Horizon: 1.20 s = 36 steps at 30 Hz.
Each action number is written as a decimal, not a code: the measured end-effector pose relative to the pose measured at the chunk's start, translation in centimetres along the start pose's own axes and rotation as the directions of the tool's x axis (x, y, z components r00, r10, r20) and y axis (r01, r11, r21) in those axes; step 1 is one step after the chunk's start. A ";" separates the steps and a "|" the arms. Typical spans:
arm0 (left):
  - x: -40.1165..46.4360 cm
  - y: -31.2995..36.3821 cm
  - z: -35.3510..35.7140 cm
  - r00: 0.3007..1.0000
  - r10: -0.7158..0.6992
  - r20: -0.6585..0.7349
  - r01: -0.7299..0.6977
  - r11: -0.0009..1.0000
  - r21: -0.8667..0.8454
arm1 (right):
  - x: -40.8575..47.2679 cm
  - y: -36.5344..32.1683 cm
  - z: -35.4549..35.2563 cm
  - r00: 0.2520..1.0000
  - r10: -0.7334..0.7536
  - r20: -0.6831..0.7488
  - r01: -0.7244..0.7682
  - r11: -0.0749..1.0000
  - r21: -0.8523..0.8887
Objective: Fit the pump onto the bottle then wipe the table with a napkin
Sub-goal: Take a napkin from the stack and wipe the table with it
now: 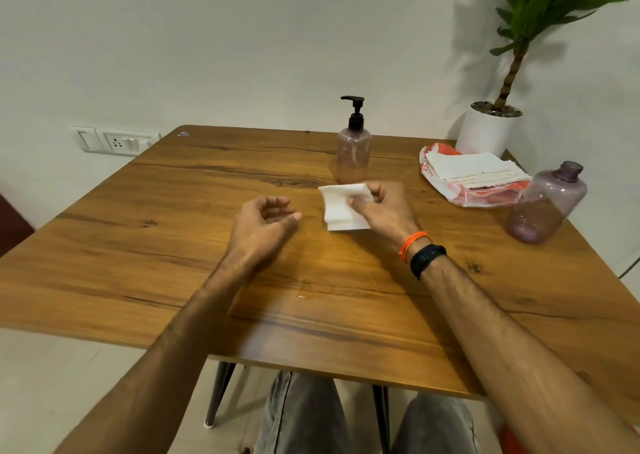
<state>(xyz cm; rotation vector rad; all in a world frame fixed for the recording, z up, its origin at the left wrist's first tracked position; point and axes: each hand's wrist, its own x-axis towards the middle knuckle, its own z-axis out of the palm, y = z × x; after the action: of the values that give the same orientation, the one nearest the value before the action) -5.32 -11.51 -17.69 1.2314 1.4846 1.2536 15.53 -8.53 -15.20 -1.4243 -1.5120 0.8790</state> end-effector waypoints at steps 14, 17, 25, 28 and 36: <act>-0.1 -3.7 -3.9 0.937 0.321 0.135 -0.305 0.568 0.765 | 1.2 1.8 1.6 0.910 -0.193 0.367 0.408 0.578 -0.707; 0.0 -3.7 -4.0 0.938 0.321 0.132 -0.302 0.567 0.767 | 1.8 1.5 2.7 0.873 -0.172 0.456 0.467 0.566 -0.680; -0.1 -3.5 -3.9 0.944 0.308 0.117 -0.278 0.556 0.783 | 1.6 -0.1 6.0 0.801 -0.192 0.568 0.575 0.511 -0.639; -0.1 -3.6 -3.9 0.945 0.309 0.109 -0.273 0.557 0.785 | 0.5 -0.1 6.2 0.762 -0.205 0.614 0.617 0.514 -0.595; -0.3 -3.8 -3.9 0.942 0.314 0.115 -0.281 0.556 0.782 | -4.4 -0.1 1.9 0.680 -0.200 0.706 0.657 0.593 -0.465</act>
<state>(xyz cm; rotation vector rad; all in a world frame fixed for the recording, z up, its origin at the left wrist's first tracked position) -9.65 -12.61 -20.74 2.1327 2.0210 0.7845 13.61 -12.79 -16.33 -1.1380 -2.7884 0.4129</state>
